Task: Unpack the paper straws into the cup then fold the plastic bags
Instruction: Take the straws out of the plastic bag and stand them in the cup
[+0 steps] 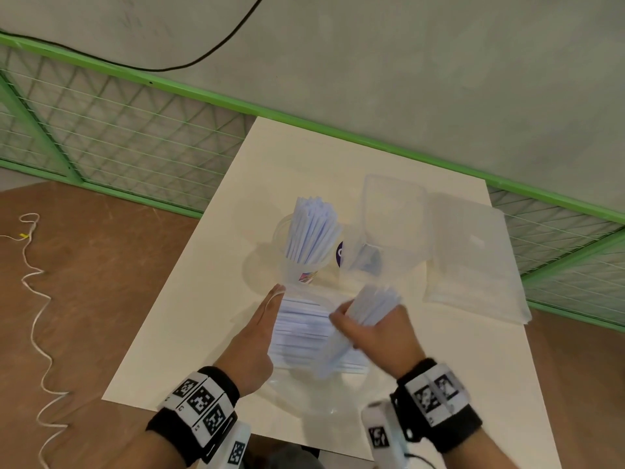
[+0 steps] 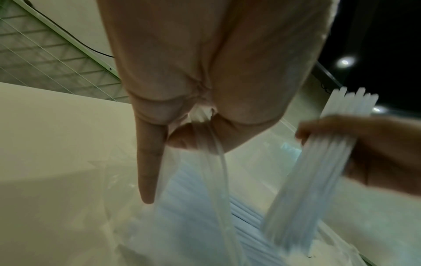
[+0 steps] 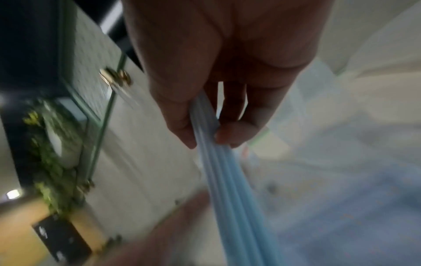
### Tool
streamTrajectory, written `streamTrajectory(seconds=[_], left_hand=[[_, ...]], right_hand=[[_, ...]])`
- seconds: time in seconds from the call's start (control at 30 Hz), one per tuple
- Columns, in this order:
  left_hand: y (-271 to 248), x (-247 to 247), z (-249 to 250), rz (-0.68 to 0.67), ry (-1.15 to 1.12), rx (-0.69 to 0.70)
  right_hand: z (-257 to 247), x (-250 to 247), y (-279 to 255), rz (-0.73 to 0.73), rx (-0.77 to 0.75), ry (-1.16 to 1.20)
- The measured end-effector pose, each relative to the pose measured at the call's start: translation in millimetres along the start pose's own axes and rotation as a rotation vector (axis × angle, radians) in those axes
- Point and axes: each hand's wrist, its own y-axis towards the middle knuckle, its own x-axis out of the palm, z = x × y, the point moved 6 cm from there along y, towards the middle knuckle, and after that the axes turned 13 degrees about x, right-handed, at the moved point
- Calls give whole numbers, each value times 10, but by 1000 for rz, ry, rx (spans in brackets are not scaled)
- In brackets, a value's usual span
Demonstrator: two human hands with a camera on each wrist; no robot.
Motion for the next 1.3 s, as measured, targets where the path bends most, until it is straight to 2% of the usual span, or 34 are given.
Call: streamTrajectory(seconds=[0.17,0.3,0.53,0.73,0.8,0.9,0.97,1.03,1.17,1.2,1.3], left_hand=[[-9,-8,53,0,-27,-25],[-28,-34,90,-3,-31,-46],[-51,-52,95,1,-30,-49],[-41,-47,83,8,-12,-48],[-45,-42,66,5,-10,-42],[-54,-40,66,0,-20,-43],[-55,-37,76,-2,-14,-38],[-52,-33,81,-3,-12,-36],[-51,-48,111,6,-3,-31],[-58,-48,115,7,-1,-34],[-78,-47,125,16,-25,-49]], right_hand=[[-1096,-496,215,115,-258,132],[-1538,-550,501,209,-319,91],[-1257,-65,1021,176,-190,-160],[-1218,-120,1008,318,-314,-36],[-1204,-118,929,356,-356,-71],[-1111,73,802,321,-437,-370],[-993,282,792,217,-439,-626],[-887,404,811,141,-429,-768],[-994,265,707,238,-453,-551],[-1057,212,607,286,-500,-496],[-1167,200,133,365,-787,-378]])
